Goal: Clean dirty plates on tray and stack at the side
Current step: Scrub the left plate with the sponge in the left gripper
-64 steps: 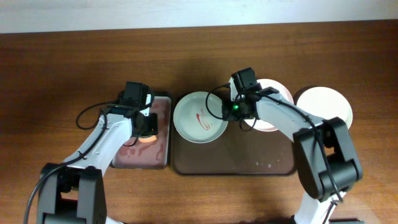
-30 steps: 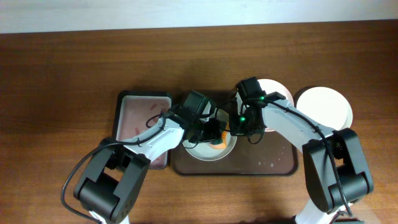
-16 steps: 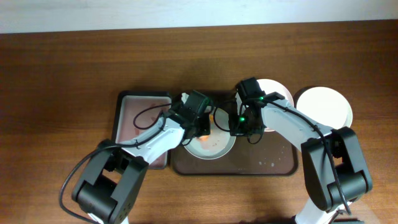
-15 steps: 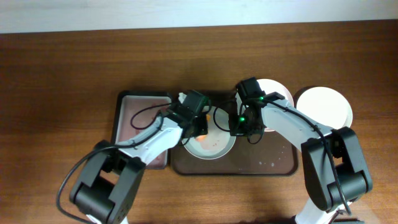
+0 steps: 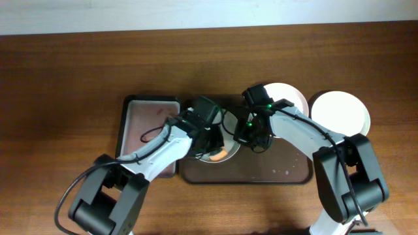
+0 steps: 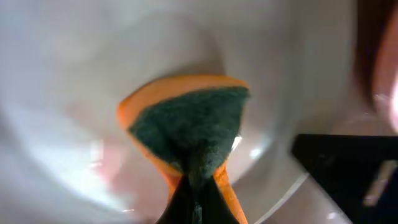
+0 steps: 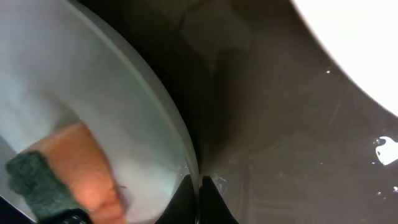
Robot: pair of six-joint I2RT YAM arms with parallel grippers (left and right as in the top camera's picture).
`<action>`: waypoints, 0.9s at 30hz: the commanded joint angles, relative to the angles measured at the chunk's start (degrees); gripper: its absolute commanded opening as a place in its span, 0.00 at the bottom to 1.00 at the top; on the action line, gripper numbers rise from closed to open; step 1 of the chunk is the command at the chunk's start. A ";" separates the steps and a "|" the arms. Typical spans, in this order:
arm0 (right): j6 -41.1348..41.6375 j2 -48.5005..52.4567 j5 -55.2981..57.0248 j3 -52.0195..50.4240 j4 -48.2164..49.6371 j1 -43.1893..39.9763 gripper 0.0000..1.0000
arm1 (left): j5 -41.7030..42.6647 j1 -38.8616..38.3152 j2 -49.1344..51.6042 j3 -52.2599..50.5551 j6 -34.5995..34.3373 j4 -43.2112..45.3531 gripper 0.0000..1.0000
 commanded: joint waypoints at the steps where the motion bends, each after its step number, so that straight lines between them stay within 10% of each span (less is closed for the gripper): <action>1: 1.73 -0.15 -0.57 -0.22 0.35 0.57 0.04 | 0.04 -2.60 0.59 -0.42 -4.66 3.85 0.00; 10: 1.70 -0.15 -0.57 -0.22 0.33 0.57 0.04 | -15.50 -1.33 3.08 -0.42 -7.96 -1.53 0.00; 19: -3.41 -0.17 -0.37 -0.20 -0.52 0.57 0.04 | -28.06 0.63 0.31 0.00 23.56 1.05 0.00; 27: -19.93 -2.93 4.83 2.82 -2.62 0.48 0.04 | -21.03 5.95 -11.67 0.33 25.83 -0.68 0.00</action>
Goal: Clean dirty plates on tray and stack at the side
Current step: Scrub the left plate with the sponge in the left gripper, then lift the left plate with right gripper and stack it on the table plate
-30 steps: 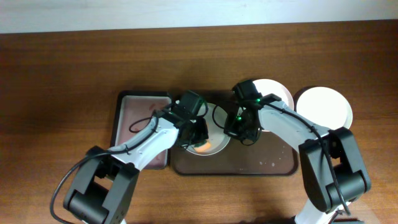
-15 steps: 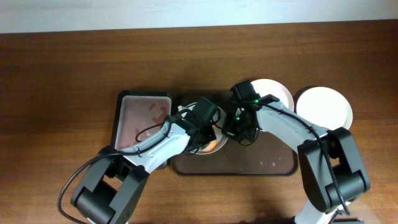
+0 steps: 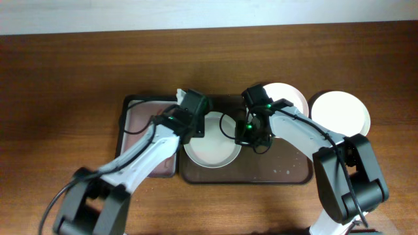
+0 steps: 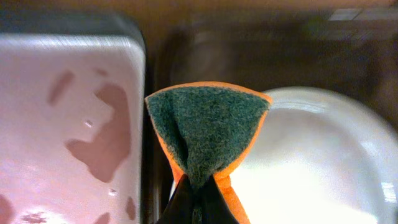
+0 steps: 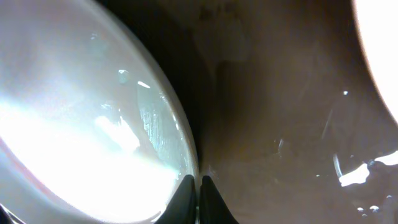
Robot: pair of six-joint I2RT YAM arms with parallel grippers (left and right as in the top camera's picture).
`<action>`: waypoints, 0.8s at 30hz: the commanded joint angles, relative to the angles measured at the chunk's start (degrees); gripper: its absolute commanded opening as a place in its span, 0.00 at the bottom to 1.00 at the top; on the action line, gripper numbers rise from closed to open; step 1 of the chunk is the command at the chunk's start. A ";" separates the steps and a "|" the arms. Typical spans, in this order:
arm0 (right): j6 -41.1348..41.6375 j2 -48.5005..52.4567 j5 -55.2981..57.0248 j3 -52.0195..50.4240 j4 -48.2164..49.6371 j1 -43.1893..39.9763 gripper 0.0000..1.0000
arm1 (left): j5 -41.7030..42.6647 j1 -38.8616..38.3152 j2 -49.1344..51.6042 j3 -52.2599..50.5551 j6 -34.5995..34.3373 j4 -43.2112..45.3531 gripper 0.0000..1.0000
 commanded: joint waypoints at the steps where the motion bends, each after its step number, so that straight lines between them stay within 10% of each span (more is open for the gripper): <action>1: -8.09 -4.42 6.36 3.02 -1.99 0.22 0.04 | 3.26 2.21 -7.43 0.22 3.26 -1.64 0.00; 10: -17.79 -20.37 23.85 4.15 -5.53 0.33 0.04 | 3.26 14.43 -8.68 -0.04 5.16 -12.39 0.00; 24: -21.44 -25.81 71.56 4.17 -2.47 17.51 0.04 | 4.52 17.53 -1.92 -8.33 17.40 -2.95 0.00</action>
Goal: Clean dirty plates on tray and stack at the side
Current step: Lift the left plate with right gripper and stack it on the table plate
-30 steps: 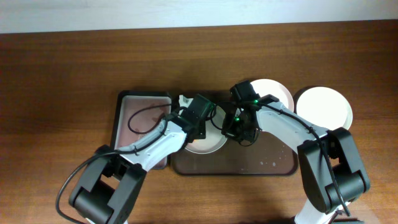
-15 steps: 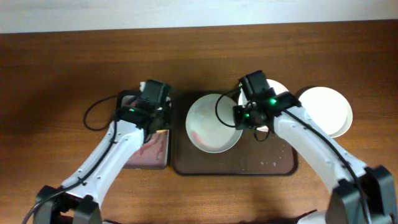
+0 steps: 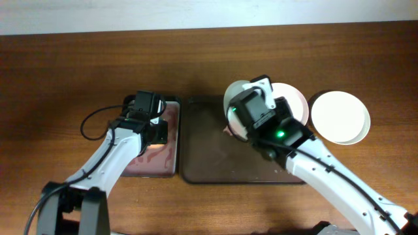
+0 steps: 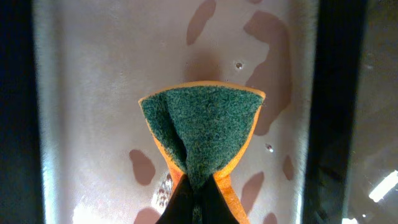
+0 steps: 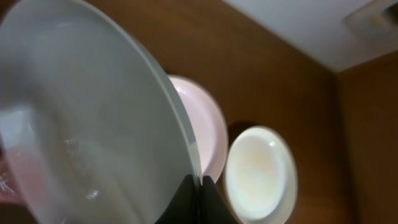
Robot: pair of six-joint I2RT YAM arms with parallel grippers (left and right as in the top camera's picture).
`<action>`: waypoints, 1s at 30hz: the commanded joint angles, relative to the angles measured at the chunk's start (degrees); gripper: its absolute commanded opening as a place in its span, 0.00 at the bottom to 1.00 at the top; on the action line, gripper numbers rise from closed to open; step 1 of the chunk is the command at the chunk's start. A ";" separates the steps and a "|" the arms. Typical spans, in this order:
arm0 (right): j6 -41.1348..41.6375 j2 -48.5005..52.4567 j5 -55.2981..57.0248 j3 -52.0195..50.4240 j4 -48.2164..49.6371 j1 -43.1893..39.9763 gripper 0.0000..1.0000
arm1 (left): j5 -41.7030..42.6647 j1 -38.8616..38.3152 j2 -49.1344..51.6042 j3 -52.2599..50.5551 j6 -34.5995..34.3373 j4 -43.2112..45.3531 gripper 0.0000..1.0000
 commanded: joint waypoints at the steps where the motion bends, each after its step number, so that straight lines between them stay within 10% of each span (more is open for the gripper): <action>1: 0.20 -1.18 15.61 1.51 1.86 4.28 0.04 | -1.99 0.20 5.03 -0.74 1.62 2.19 0.00; 5: 0.22 -1.18 15.45 1.51 2.16 5.20 0.04 | -3.04 0.20 10.08 -0.74 1.55 3.34 0.00; 7: 0.48 -1.18 15.47 1.51 2.23 5.07 0.04 | -3.06 0.20 10.40 -0.72 1.57 4.26 0.39; 10: 0.44 -1.42 15.69 1.57 4.35 4.17 0.04 | -3.04 0.20 10.40 -0.72 1.55 6.47 0.51; 16: 5.79 -5.92 6.97 2.54 5.55 -4.81 0.04 | -1.29 0.20 10.40 -0.72 1.55 10.64 0.35; 18: 8.81 -7.76 -2.10 2.54 3.87 -13.68 0.04 | -0.22 0.20 10.58 -0.72 1.55 11.17 0.00; 22: 11.74 -7.87 -16.85 2.54 0.72 -31.65 0.04 | -1.09 0.20 10.60 -0.28 1.57 13.25 0.00; 26: 12.57 -5.99 -29.73 2.51 0.24 -51.49 0.04 | -0.79 0.17 10.49 2.84 1.55 7.08 0.41; 30: 12.50 0.55 -37.16 2.51 0.46 -64.96 0.04 | 2.38 -0.13 10.51 2.82 1.55 -2.56 0.41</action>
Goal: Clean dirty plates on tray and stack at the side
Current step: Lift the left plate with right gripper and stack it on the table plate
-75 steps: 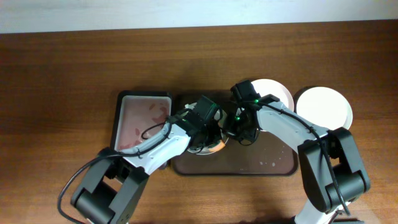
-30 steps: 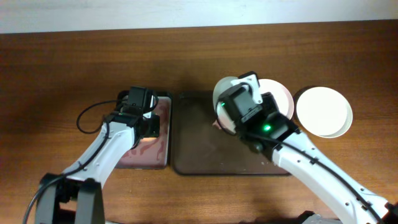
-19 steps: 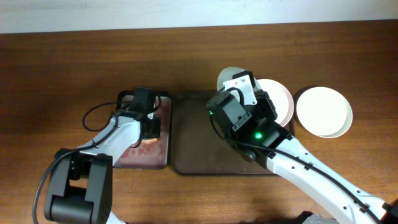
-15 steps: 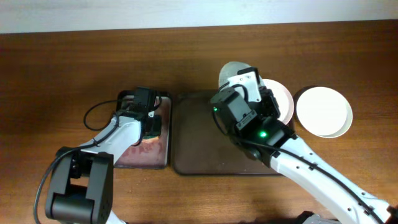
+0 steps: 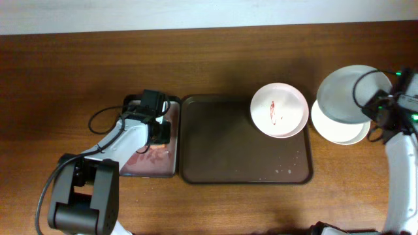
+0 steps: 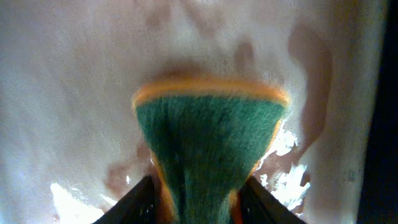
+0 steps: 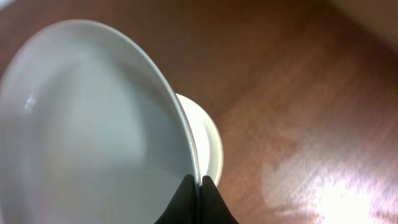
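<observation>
A clean white plate (image 5: 346, 91) hangs tilted over the white plate (image 5: 339, 129) on the table at the far right. My right gripper (image 5: 381, 112) is shut on its rim. In the right wrist view the held plate (image 7: 93, 124) fills the left, the lower plate (image 7: 208, 137) peeks out behind it, and the gripper (image 7: 200, 182) pinches the edge. A plate with a red smear (image 5: 279, 109) sits on the brown tray (image 5: 228, 163). My left gripper (image 6: 198, 186) stands open in the pink basin (image 6: 74, 93), the green-and-orange sponge (image 6: 208, 143) between its spread fingers.
The pink basin (image 5: 134, 108) holds shallow reddish water and lies directly left of the brown tray. Small crumbs or drops dot the tray's front right. My left arm's cable loops over the table to the left of the basin.
My right gripper has carried the white plate from above the tray's back to the far right, over the side plate. My left gripper's jaws have spread, with the sponge down in the basin's water.
The sponge was rubbing a plate on the tray while my right gripper pinched its rim. Then the sponge was clear of the plate, then over the pink basin while the right gripper held the plate up, tilted. Now that plate hangs over the side plate.
</observation>
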Robot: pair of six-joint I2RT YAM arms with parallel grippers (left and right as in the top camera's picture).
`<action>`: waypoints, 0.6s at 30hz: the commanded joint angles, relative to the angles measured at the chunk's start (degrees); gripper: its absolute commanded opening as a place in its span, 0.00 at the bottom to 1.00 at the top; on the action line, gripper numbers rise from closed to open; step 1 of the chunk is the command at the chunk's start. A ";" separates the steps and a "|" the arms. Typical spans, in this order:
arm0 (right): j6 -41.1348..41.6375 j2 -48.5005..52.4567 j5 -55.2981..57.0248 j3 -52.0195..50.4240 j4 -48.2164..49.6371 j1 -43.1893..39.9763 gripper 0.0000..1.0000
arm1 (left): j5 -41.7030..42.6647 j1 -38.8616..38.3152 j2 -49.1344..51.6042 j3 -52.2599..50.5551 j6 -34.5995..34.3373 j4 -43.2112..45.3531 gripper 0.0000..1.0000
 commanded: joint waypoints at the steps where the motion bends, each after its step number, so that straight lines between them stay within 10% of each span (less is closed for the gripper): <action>1: 0.66 5.60 -6.47 1.03 0.37 -6.14 0.04 | 2.38 -0.13 0.85 0.63 0.09 -5.84 0.41; 8: 0.44 16.70 -11.98 1.03 3.34 -8.09 0.06 | 2.34 -0.13 0.90 0.63 0.09 -6.21 0.00; 12: -4.33 15.85 -26.47 1.05 5.25 -8.00 0.34 | 2.36 -0.13 0.90 0.63 0.09 -6.25 0.00; 14: -8.81 15.61 -34.64 1.05 4.02 -6.12 0.39 | 2.36 -0.13 0.90 0.63 0.09 -6.32 0.48; 18: -14.49 15.72 -35.45 0.92 -4.81 2.64 0.40 | 2.43 -0.13 0.90 0.63 0.00 -4.70 0.58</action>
